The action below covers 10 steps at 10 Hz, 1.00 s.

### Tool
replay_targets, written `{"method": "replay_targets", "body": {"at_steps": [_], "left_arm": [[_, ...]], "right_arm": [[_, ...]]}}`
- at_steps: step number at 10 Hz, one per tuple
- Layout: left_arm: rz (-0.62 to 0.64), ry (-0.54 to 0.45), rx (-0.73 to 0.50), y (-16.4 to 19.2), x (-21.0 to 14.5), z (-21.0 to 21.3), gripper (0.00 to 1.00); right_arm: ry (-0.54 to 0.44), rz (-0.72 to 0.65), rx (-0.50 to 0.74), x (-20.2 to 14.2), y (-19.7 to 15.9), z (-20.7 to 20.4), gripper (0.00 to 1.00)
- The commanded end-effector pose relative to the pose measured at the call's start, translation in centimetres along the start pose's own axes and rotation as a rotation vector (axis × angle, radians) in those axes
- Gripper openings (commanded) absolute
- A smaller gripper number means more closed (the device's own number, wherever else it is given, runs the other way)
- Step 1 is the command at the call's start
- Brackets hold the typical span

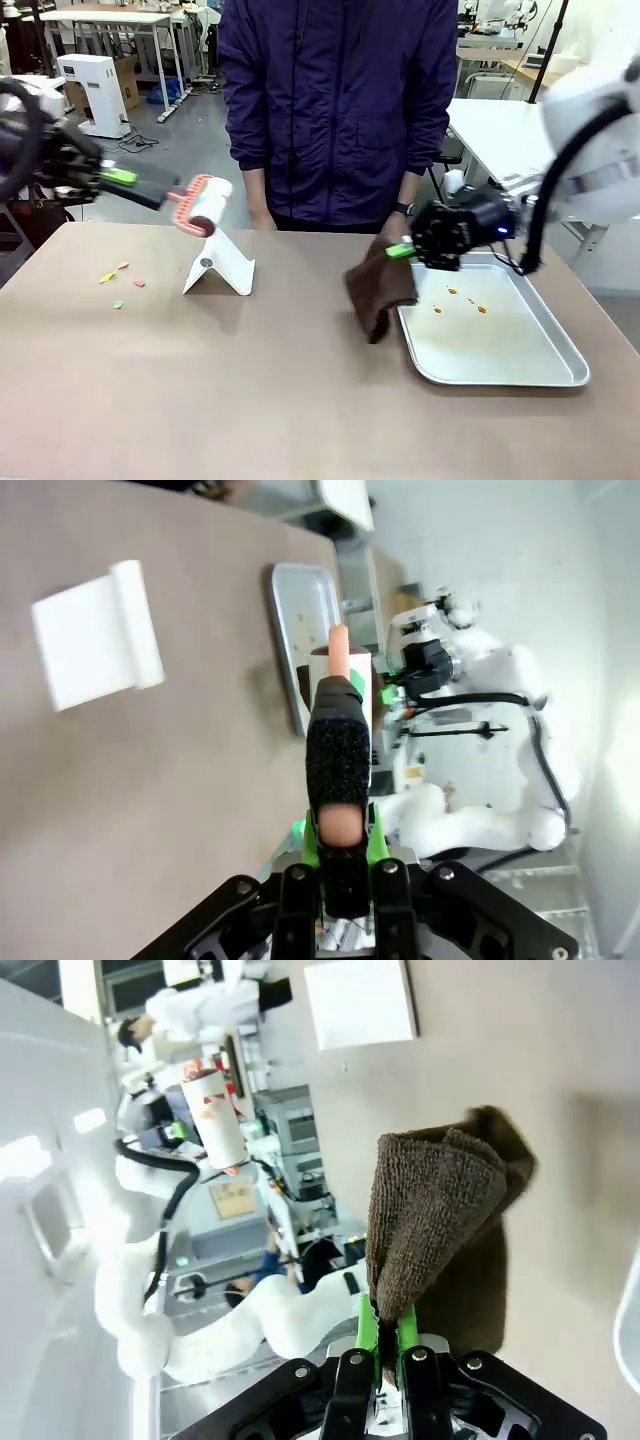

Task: Clean the surface of the table.
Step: Hold the Lint Roller with your left hand and the towel with your right hand.

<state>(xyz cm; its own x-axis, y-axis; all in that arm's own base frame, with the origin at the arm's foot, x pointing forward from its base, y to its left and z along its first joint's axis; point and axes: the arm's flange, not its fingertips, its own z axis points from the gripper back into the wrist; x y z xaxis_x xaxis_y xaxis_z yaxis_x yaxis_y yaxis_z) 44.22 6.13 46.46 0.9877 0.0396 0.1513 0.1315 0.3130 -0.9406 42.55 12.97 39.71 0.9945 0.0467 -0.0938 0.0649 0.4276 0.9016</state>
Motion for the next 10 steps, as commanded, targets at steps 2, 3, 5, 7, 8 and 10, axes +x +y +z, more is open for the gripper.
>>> {"method": "replay_targets", "body": {"at_steps": [2, 3, 5, 7, 8, 10], "left_arm": [[0.035, -0.020, -0.183, 4.4, -3.3, 8.0, 0.12], [0.045, -0.042, -0.200, 5.9, -4.9, 11.0, 0.12], [0.058, -0.089, -0.244, 9.5, -7.6, 16.8, 0.12], [0.111, -0.210, -0.284, 13.4, -9.4, 21.2, 0.12], [0.166, -0.283, -0.303, 14.8, -10.0, 22.6, 0.12], [0.260, -0.334, -0.296, 17.3, -10.2, 24.5, 0.12]], "right_arm": [[-0.154, 0.003, 0.110, -4.8, -1.9, 6.9, 0.00], [-0.202, -0.018, 0.142, -6.0, -2.6, 9.7, 0.00], [-0.284, -0.058, 0.223, -7.6, -5.3, 15.9, 0.00], [-0.317, -0.066, 0.263, -7.5, -8.7, 20.5, 0.00], [-0.336, -0.095, 0.272, -7.3, -10.7, 22.5, 0.00], [-0.434, -0.184, 0.276, -7.6, -15.0, 25.0, 0.00]]}}
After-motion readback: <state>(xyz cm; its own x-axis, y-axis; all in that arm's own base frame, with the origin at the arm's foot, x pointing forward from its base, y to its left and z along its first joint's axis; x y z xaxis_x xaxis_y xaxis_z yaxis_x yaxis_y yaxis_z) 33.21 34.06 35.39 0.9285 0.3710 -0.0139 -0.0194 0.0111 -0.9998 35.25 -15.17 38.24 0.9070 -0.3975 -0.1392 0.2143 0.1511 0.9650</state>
